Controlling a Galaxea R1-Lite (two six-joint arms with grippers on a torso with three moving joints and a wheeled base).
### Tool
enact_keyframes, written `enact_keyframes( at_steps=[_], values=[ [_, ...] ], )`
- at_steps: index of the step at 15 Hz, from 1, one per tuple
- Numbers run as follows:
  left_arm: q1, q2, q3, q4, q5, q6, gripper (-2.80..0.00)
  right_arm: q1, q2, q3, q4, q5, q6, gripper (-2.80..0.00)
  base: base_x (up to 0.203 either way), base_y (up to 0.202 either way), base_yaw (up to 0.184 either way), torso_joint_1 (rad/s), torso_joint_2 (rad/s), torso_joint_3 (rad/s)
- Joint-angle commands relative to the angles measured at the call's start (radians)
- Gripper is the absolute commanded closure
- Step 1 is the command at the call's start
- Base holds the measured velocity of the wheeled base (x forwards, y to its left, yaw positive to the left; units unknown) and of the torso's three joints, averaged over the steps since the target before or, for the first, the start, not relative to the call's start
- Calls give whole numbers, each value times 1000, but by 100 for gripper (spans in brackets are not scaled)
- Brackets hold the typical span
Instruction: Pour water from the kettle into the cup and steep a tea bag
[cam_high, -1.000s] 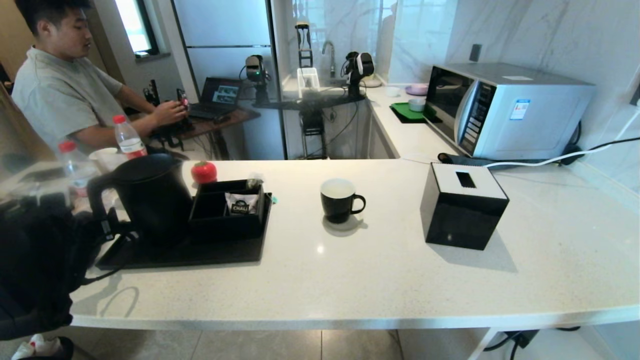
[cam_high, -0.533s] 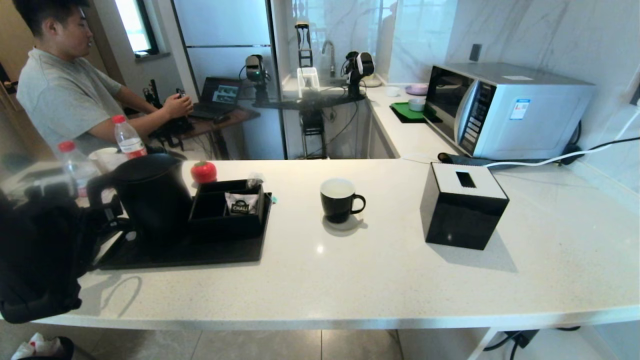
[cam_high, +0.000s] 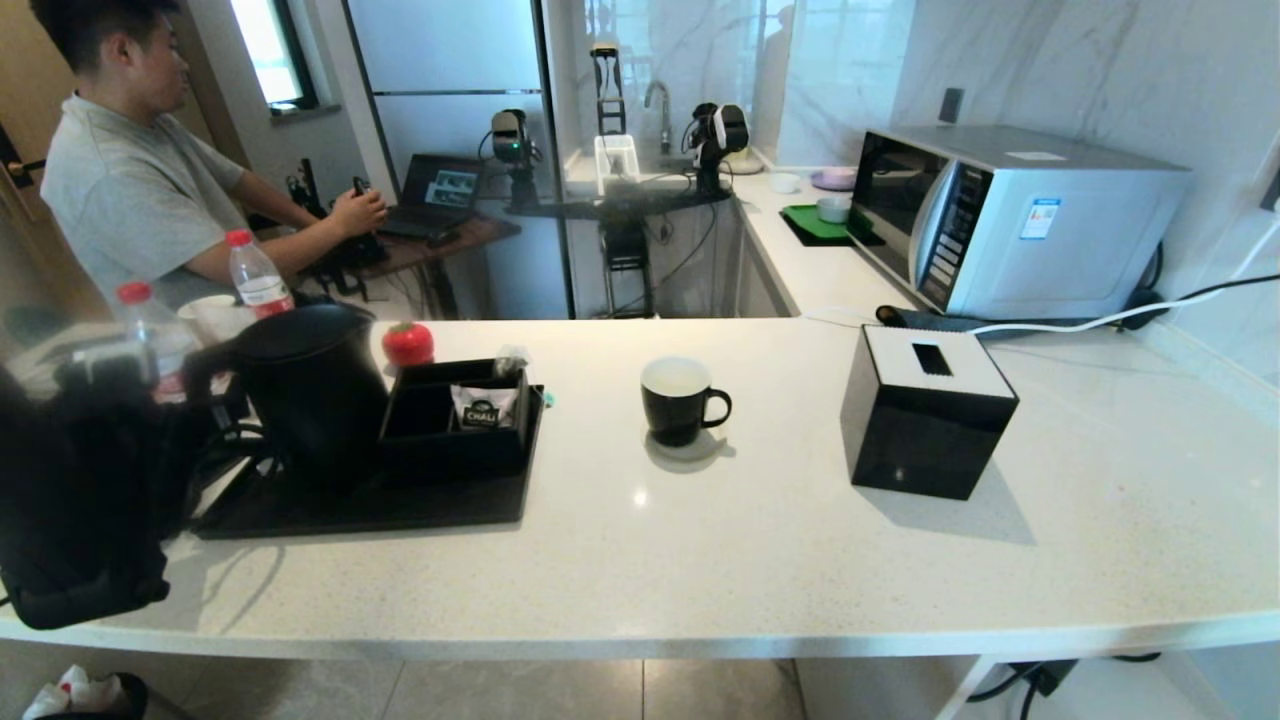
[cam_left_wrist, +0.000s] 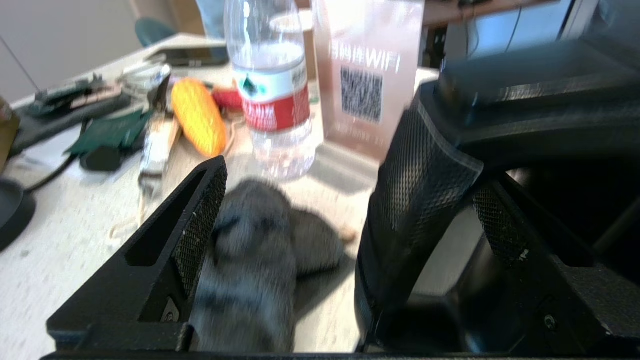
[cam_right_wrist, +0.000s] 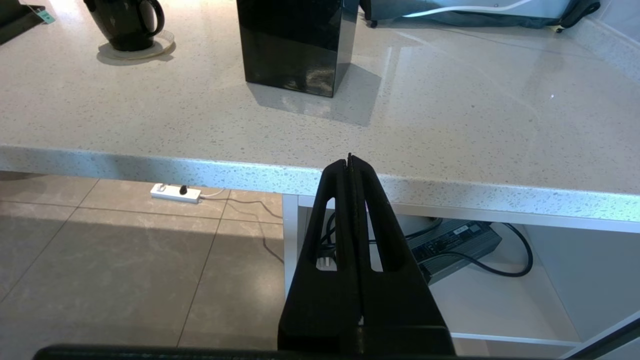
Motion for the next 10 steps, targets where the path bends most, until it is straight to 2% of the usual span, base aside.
enact_keyframes(
  at_steps=[1,7,10],
  values=[
    [-2,8,-41,-48,-8,-7,-280,0,1,0,0,0,-1,0,0,0,0,0,0,0],
    [17,14,-52,-48,-104,-8,-280,0,1,0,0,0,-1,0,0,0,0,0,0,0],
    [42,17,-49,-48,-188,-8,-280,0,1,0,0,0,-1,0,0,0,0,0,0,0]
  ],
)
